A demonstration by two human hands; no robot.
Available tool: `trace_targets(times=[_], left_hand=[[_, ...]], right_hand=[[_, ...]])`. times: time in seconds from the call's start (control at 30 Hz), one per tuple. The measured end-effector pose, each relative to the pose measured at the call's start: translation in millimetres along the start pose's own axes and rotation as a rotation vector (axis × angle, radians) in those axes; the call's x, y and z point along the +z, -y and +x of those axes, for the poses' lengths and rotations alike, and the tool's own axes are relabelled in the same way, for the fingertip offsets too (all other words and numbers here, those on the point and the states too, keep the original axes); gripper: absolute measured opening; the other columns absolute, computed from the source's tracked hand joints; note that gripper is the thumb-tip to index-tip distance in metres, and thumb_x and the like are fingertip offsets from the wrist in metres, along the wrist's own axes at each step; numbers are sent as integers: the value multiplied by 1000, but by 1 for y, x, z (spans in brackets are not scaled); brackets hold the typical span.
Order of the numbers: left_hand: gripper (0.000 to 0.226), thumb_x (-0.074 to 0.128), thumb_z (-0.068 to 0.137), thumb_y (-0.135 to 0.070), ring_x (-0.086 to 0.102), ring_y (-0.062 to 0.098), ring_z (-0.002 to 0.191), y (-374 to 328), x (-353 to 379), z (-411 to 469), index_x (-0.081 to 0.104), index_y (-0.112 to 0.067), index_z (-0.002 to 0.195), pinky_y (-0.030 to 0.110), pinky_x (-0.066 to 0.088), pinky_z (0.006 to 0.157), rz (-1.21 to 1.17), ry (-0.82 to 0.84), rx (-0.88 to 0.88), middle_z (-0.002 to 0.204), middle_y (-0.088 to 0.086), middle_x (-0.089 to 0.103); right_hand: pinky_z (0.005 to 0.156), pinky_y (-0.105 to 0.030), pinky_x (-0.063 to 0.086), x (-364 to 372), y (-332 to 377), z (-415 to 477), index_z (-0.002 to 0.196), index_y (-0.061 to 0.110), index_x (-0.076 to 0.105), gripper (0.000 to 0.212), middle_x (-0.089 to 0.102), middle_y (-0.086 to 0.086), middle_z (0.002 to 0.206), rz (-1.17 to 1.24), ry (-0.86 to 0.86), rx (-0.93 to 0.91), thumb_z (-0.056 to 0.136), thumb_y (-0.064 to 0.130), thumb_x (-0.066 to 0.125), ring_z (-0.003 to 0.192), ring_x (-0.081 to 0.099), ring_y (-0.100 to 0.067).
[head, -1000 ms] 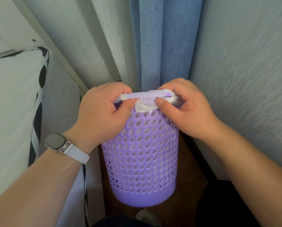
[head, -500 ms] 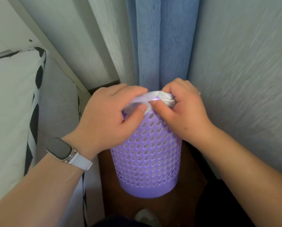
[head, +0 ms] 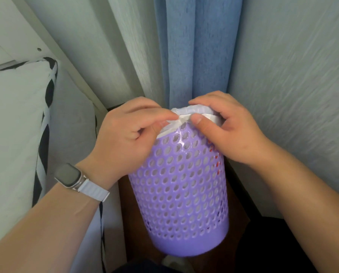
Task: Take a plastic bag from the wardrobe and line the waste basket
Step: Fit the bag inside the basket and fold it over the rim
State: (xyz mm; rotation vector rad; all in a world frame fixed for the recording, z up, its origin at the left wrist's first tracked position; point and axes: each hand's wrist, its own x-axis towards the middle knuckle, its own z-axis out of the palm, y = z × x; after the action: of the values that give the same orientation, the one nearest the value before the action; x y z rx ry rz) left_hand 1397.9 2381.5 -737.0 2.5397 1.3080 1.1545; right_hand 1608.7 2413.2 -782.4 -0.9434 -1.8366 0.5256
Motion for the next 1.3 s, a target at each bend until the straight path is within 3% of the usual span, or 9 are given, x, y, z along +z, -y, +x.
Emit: trace_targets(times=[0.2, 0.3, 0.47, 0.57, 0.7, 0.9, 1.13, 1.3], left_hand=[[14, 62, 85, 1, 61, 14, 82, 5, 5, -4, 74, -6, 85, 20, 46, 75, -60, 6, -10, 90, 7, 65], [7, 65, 80, -8, 62, 16, 82, 2, 3, -3, 71, -4, 78, 24, 48, 77, -86, -12, -12, 88, 8, 65], [21, 73, 79, -9, 61, 21, 75, 1, 7, -3, 56, -2, 68, 34, 49, 70, -56, -59, -84, 78, 7, 63], [22, 70, 79, -21, 59, 23, 70, 0, 7, -4, 50, -14, 75, 41, 48, 64, -72, -60, -178, 75, 3, 61], [13, 58, 83, -36, 56, 6, 69, -7, 8, -6, 53, -28, 91, 29, 46, 63, 60, -18, -213, 74, -11, 60], [19, 51, 91, -26, 62, 25, 68, -8, 15, -6, 66, -14, 89, 41, 47, 55, 339, -69, -43, 78, 2, 66], [28, 59, 87, -34, 62, 21, 75, -8, 7, -2, 69, -13, 102, 37, 49, 66, 179, -3, -38, 85, 1, 67], [26, 57, 85, -35, 51, 21, 56, -6, 6, 1, 62, -14, 72, 35, 35, 59, 341, 11, -6, 60, -3, 55]], right_hand=[[78, -20, 39, 8, -8, -4, 92, 25, 62, 24, 52, 17, 82, -12, 25, 74, 86, 47, 57, 83, 50, -7], [77, -25, 36, 12, -7, -6, 92, 19, 61, 29, 50, 11, 83, -53, 3, 48, 88, 47, 55, 83, 47, -11], [77, -29, 36, 12, -1, -5, 91, 20, 61, 29, 47, 16, 82, -64, -8, 47, 87, 48, 55, 83, 45, -9], [76, -25, 37, 10, 1, -5, 92, 21, 61, 27, 47, 21, 82, -51, 14, 46, 85, 47, 57, 82, 46, -8], [76, -29, 39, 10, 4, -6, 91, 19, 62, 24, 49, 18, 81, -63, 30, 34, 85, 42, 57, 81, 49, -12], [77, -36, 41, 10, 7, -5, 92, 15, 62, 22, 49, 11, 83, -119, 1, -3, 90, 35, 52, 80, 48, -16], [70, -49, 44, 18, 14, -7, 88, 14, 62, 22, 54, 6, 80, -196, -84, -35, 89, 33, 52, 75, 51, -23], [69, -39, 45, 22, 17, -7, 89, 15, 62, 18, 56, 7, 80, -148, -14, -30, 88, 32, 56, 75, 52, -17]])
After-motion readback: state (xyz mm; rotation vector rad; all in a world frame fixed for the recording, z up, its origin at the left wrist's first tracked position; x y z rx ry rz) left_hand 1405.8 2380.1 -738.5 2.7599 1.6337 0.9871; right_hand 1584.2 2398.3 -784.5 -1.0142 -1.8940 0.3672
